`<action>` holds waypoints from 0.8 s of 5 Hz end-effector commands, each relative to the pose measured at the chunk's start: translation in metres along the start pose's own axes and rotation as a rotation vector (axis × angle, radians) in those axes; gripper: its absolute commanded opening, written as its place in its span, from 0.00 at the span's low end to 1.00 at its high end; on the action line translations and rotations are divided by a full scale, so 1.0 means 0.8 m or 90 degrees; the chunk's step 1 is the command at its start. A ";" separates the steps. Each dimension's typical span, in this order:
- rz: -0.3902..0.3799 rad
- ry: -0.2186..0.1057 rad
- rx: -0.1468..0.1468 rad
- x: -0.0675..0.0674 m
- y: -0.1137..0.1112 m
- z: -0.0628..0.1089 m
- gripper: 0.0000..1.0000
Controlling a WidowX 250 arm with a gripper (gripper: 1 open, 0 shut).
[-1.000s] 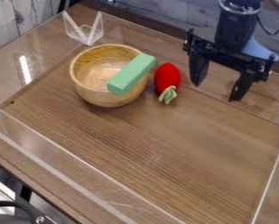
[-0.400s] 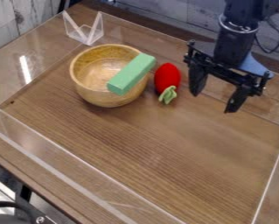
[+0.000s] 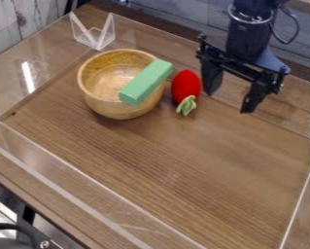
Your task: Put the green block in the brown bowl
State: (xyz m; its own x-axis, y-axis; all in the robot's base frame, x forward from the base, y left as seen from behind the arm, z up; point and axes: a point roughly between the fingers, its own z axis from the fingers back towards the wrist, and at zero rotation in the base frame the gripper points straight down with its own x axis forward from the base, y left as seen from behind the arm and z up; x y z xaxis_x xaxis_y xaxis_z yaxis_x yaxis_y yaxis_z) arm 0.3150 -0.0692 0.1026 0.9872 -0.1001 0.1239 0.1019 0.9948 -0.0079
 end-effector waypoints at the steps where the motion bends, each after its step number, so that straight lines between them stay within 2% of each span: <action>1: -0.019 -0.032 -0.013 0.009 -0.022 0.013 1.00; 3: 0.044 -0.025 0.005 -0.003 0.000 0.012 1.00; 4: 0.061 -0.036 0.002 -0.002 -0.008 0.020 1.00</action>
State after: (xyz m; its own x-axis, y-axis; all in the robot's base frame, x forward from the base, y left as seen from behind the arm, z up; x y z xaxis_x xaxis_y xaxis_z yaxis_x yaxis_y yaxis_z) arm 0.3066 -0.0728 0.0957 0.9942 -0.0018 0.1078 0.0023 1.0000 -0.0047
